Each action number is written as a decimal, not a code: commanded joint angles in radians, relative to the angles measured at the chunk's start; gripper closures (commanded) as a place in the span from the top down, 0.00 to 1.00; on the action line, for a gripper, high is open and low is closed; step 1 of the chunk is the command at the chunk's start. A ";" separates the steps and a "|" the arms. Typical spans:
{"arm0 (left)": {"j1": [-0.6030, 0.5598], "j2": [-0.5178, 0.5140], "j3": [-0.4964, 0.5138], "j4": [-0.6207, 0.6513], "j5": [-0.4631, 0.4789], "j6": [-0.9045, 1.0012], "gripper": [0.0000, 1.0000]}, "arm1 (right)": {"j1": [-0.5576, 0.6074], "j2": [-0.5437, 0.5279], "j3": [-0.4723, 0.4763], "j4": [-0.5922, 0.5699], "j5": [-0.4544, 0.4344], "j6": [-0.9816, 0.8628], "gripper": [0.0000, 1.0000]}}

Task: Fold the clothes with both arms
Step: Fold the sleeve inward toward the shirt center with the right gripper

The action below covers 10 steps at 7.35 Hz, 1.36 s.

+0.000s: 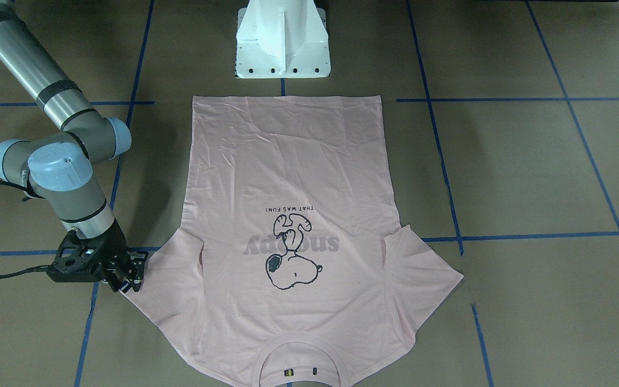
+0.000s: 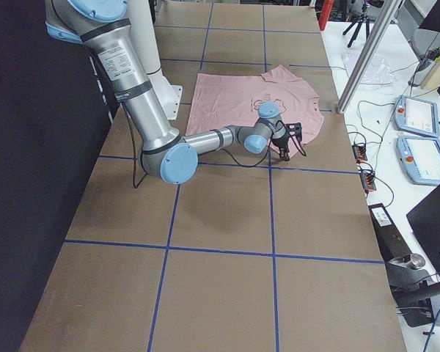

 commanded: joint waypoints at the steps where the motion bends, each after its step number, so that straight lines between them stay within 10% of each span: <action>1: -0.001 0.000 0.000 0.000 0.000 0.000 1.00 | 0.001 0.002 0.003 -0.003 0.000 0.022 0.00; 5: 0.001 0.002 0.000 0.000 0.000 -0.002 1.00 | -0.004 0.031 0.248 -0.337 -0.003 0.092 0.00; 10: 0.001 0.003 0.002 0.000 0.000 -0.002 1.00 | -0.151 0.344 -0.007 -0.448 -0.256 0.243 0.00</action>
